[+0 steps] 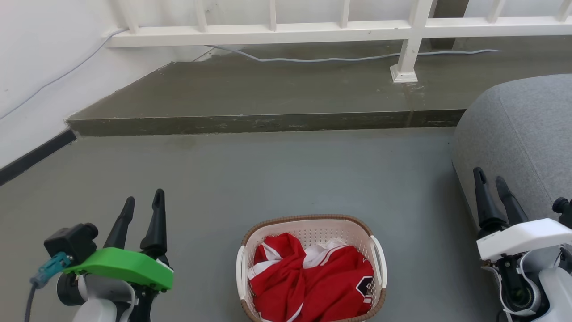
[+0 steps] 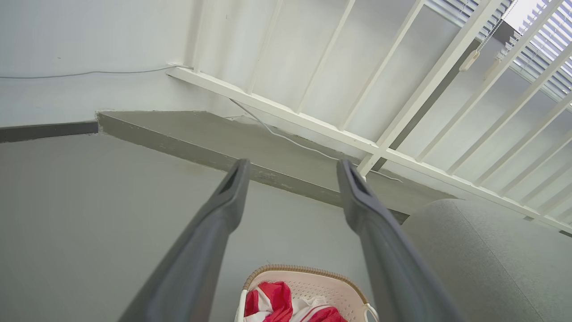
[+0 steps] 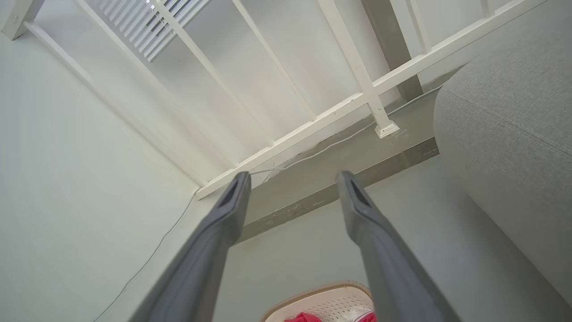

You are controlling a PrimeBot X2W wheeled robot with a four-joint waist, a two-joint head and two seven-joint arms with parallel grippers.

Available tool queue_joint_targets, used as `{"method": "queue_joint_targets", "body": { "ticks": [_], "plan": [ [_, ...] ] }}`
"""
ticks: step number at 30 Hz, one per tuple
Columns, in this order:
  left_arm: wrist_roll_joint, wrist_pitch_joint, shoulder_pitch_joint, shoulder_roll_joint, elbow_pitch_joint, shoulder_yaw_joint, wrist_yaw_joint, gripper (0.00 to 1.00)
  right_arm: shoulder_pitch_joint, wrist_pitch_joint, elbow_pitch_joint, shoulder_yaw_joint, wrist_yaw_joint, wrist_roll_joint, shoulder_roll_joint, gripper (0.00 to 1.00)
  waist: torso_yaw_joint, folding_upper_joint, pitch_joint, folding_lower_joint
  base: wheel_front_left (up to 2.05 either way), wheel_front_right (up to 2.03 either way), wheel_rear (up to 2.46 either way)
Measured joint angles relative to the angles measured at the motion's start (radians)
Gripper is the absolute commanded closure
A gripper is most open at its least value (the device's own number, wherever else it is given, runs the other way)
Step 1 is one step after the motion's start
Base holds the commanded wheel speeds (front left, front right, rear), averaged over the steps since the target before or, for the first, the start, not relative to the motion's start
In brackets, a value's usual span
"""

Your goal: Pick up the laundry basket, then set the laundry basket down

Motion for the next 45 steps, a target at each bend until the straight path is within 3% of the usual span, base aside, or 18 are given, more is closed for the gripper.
{"method": "queue_joint_targets", "body": {
  "ticks": [27,45],
  "plan": [
    [0.354,-0.068,0.008,0.0,0.006,-0.088,0.072,0.0,0.04,-0.088,-0.013,0.076,-0.069,-0.342,-0.008,0.0,-0.006,0.0,-0.008,0.0,0.0,0.0,0.0],
    [0.564,-0.075,0.008,-0.011,0.006,-0.107,0.111,0.0,0.057,-0.143,-0.018,0.095,-0.088,-0.512,-0.013,0.0,-0.004,0.0,-0.012,0.0,0.0,0.0,0.0]
  ]
}}
